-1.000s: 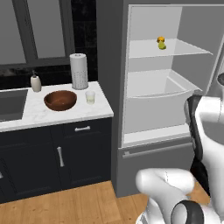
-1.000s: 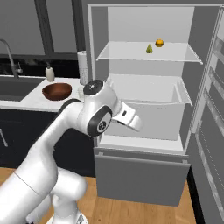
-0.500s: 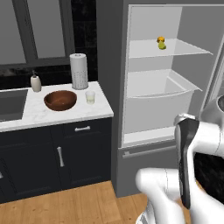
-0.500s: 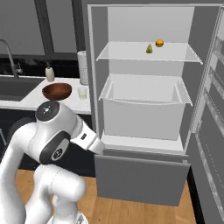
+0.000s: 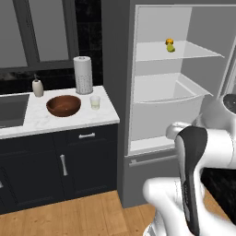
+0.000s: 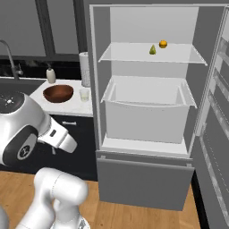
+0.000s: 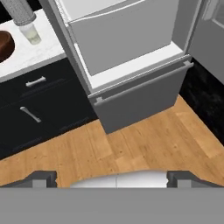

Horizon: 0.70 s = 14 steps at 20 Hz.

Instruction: Grab a lemon wedge from the fridge and one ice cube from the ice bowl, and put them in the glass of lemonade.

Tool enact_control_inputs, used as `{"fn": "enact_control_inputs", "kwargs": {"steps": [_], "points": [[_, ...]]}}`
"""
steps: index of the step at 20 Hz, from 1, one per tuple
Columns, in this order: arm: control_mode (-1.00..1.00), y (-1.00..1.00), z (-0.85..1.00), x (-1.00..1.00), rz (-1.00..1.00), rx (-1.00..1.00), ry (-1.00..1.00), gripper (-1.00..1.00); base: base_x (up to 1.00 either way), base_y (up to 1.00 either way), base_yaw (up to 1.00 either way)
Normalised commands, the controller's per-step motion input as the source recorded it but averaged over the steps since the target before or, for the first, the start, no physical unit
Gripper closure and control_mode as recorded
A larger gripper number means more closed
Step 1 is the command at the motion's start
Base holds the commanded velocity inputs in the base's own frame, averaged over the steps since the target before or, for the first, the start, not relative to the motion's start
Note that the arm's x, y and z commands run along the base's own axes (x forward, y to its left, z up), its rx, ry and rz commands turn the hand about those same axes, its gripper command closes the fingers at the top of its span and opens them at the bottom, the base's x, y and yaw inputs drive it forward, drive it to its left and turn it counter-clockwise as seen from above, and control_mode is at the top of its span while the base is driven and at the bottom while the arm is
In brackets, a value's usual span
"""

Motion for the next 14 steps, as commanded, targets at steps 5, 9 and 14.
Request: {"fn": "enact_control_inputs", "kwargs": {"steps": [5,9,14], "points": [[-1.0,0.06,0.0,-0.08,0.12,-0.03,0.0,-1.0,0.0,0.0,0.0],[-1.0,0.0,0.0,-0.02,0.03,0.0,0.0,-1.0,0.0,0.0,0.0],[-1.0,0.0,0.0,-0.05,0.0,0.0,0.0,-1.0,0.0,0.0,0.0]]}}
